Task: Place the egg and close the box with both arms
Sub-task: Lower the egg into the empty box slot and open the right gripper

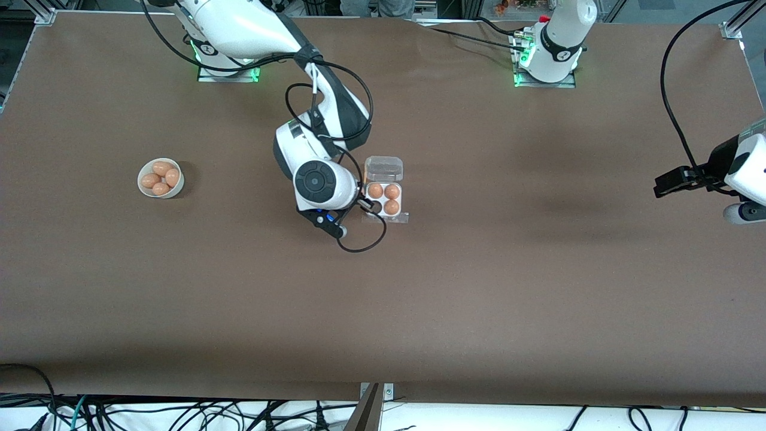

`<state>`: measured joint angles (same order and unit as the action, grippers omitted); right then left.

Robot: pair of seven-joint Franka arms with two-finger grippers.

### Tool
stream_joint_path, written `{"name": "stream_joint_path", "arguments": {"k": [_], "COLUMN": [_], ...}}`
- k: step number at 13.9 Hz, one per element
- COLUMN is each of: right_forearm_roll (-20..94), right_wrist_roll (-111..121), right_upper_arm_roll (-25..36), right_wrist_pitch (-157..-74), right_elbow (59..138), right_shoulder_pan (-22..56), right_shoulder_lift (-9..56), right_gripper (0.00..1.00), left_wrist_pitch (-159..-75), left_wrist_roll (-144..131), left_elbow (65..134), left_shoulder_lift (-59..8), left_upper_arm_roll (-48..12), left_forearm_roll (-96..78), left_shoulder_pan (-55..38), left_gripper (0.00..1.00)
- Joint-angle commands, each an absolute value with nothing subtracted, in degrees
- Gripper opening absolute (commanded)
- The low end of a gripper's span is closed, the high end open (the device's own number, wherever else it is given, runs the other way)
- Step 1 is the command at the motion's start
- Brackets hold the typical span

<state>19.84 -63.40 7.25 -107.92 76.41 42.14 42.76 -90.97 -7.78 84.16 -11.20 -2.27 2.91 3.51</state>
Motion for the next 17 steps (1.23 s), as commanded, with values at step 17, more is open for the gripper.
{"name": "stream_joint_path", "arguments": {"k": [17], "right_forearm_roll": [21.1], "right_wrist_roll": [-65.6], "right_upper_arm_roll": [6.1], "right_wrist_pitch": [-118.9], "right_elbow": [74.4], "right_shoulder_pan": [44.5], "right_shoulder_lift": [49.1], "right_gripper": [0.35], "left_wrist_pitch": [-90.2], "left_wrist_roll": [-7.5], "left_elbow": [83.3], "left_shoulder_lift": [-11.4], "left_upper_arm_roll": [-2.5], "left_forearm_roll": [1.9], "left_shoulder_pan": [2.4], "left_gripper": [1.0]}}
